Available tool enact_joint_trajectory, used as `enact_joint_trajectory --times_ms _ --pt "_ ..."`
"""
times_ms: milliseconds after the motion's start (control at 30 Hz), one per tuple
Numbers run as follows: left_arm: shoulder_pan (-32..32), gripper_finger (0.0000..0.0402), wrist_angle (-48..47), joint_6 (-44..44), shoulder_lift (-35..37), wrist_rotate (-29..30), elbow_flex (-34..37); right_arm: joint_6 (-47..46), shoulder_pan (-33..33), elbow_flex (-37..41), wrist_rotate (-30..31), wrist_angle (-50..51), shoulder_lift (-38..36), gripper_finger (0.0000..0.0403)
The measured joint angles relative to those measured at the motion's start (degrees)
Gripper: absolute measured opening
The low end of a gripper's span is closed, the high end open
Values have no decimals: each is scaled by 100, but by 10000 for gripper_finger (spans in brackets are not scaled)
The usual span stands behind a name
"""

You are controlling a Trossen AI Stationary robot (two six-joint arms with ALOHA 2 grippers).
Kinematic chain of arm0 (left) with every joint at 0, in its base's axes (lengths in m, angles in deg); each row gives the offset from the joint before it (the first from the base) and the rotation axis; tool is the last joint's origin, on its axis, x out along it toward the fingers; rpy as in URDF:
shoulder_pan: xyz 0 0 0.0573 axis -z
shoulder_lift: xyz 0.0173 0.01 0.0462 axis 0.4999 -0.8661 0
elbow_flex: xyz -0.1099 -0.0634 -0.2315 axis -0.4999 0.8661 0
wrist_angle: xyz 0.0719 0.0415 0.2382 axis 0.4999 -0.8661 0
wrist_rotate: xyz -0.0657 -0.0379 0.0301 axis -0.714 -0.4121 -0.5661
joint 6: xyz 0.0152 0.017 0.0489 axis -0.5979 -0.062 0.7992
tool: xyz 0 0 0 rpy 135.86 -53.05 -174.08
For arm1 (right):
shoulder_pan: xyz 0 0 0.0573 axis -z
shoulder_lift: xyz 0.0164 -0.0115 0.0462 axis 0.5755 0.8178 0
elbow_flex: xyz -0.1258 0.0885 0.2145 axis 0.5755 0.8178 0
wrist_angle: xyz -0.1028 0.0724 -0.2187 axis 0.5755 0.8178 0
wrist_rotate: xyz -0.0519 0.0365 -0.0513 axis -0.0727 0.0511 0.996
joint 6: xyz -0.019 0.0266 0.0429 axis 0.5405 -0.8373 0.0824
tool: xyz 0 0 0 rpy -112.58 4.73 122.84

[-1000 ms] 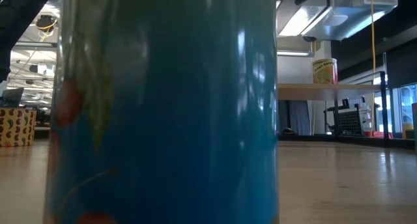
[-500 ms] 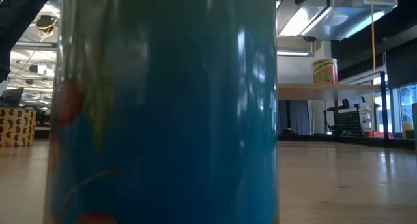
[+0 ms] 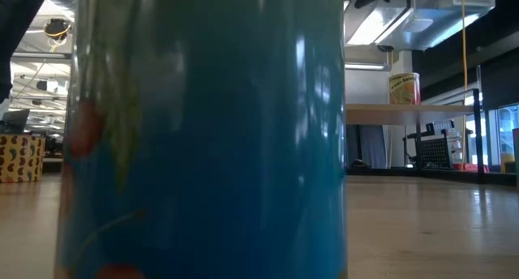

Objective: Pick and place cans onto a shelf
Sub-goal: Put the orange canned good on the shelf

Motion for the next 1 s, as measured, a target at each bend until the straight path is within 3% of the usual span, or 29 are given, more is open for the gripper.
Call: enact_joint_trajectory --times_ms 100,300,633,833,1000 --pt "10 1 -86 -295 232 -106 0 144 -175 0 -111 -91 255 3" --pt "10 1 -355 -740 689 -104 1 374 -590 0 -953 -413 815 2" --pt "25 0 -603 -879 1324 -79 0 500 -1420 0 -1301 -723 1571 1" --pt "27 0 -674 -903 1586 -82 0 463 -1700 0 -1190 -1322 2137 1" --pt "26 0 -753 -903 1688 -93 2 441 -1774 0 -293 -1613 2516 2"
